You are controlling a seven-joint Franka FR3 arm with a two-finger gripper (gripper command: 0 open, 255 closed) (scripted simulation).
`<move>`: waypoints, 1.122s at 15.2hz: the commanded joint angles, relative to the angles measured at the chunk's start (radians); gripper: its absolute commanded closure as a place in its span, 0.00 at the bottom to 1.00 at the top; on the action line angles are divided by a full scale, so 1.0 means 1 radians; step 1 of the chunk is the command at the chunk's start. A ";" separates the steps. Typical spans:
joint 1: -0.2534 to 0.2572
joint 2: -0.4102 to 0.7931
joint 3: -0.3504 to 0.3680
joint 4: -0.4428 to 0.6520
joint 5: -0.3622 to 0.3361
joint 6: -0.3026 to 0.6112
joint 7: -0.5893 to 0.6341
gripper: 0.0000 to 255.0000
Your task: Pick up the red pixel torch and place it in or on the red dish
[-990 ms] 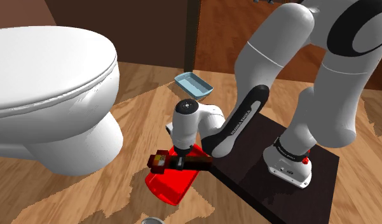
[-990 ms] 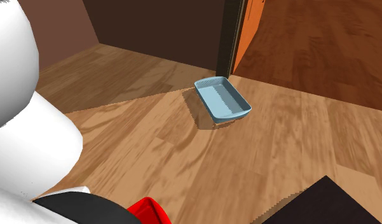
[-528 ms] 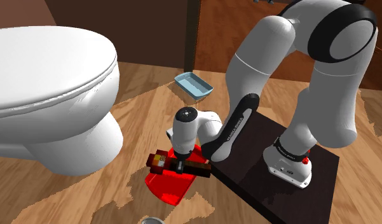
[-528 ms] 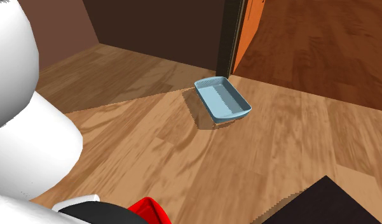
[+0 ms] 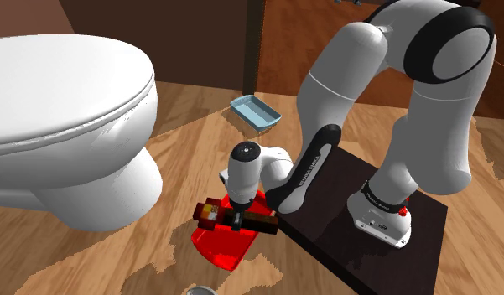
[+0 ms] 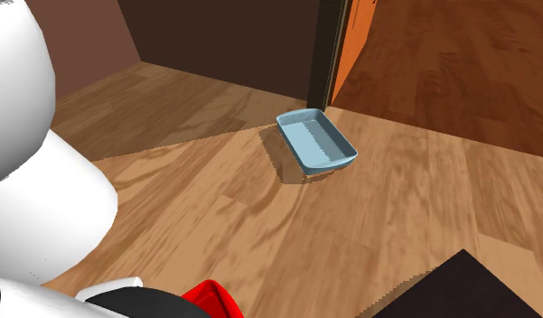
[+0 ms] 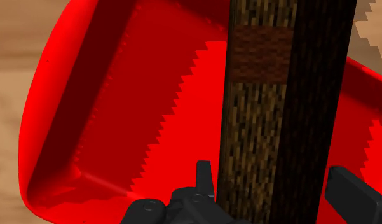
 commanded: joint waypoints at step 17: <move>-0.054 -0.142 0.067 -0.029 0.077 -0.112 -0.057 0.00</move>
